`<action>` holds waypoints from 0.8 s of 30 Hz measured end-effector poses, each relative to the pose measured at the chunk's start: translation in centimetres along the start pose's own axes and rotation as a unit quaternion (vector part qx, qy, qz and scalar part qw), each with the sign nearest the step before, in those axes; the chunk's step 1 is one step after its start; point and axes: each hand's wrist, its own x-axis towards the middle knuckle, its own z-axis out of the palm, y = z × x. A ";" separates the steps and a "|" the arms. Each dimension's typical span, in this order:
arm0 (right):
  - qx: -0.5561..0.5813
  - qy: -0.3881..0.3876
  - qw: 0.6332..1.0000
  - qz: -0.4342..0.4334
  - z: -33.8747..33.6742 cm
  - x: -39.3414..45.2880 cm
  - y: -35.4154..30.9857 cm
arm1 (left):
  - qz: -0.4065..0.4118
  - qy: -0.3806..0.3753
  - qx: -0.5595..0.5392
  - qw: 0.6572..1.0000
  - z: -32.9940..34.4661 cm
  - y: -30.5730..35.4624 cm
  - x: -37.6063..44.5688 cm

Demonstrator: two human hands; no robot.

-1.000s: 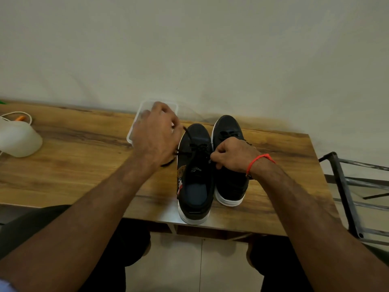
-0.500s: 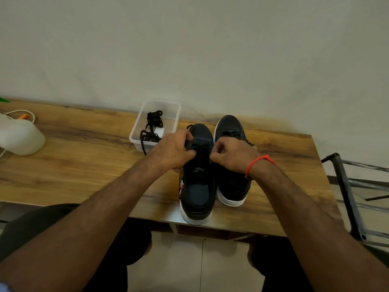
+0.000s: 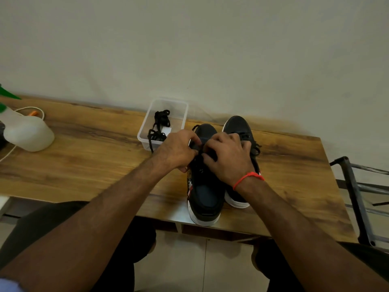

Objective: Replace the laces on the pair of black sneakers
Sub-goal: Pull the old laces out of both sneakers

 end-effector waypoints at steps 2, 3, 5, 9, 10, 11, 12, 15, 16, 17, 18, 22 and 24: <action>0.127 0.082 0.985 0.080 -1.2 0.5 0.5 | 0.008 0.004 0.033 0.999 0.0 0.0 0.0; 0.195 0.123 0.965 0.122 -1.8 0.9 1.1 | 0.007 0.005 0.039 0.999 0.0 -0.1 -0.1; 0.255 0.120 0.941 0.188 -2.5 1.6 2.3 | 0.000 0.004 0.033 0.999 -0.2 -0.2 -0.1; 0.192 0.061 0.967 0.157 -2.2 1.4 2.5 | -0.014 -0.001 0.016 1.000 -0.3 -0.2 0.0; 0.163 0.065 0.977 0.124 -2.1 1.2 2.1 | -0.015 0.000 0.016 1.000 -0.3 -0.2 0.1; 0.131 0.069 0.986 0.075 -1.9 1.0 1.7 | -0.014 -0.001 0.016 1.000 -0.3 -0.2 0.1; 0.089 0.071 0.993 0.032 -1.8 0.9 1.3 | -0.013 -0.003 0.015 1.000 -0.4 -0.3 0.2; -0.033 0.027 0.999 -0.028 -1.4 0.5 -0.1 | -0.007 -0.010 0.013 1.000 -0.4 -0.5 0.3; -0.060 -0.001 0.998 -0.026 -0.8 0.3 -0.2 | -0.006 -0.008 0.012 1.000 -0.4 -0.5 0.3; -0.077 -0.018 0.996 -0.030 -0.3 0.2 -0.3 | -0.005 -0.006 0.011 1.000 -0.4 -0.5 0.3; -0.079 -0.019 0.996 -0.033 0.0 0.2 -0.3 | -0.005 -0.006 0.012 1.000 -0.4 -0.5 0.4; 0.222 0.175 0.956 0.073 -1.4 1.1 0.2 | -0.008 -0.008 0.007 1.000 -0.5 -0.5 0.4; 0.358 0.279 0.874 0.172 -3.4 1.8 1.3 | -0.005 -0.008 0.010 1.000 -0.4 -0.4 0.4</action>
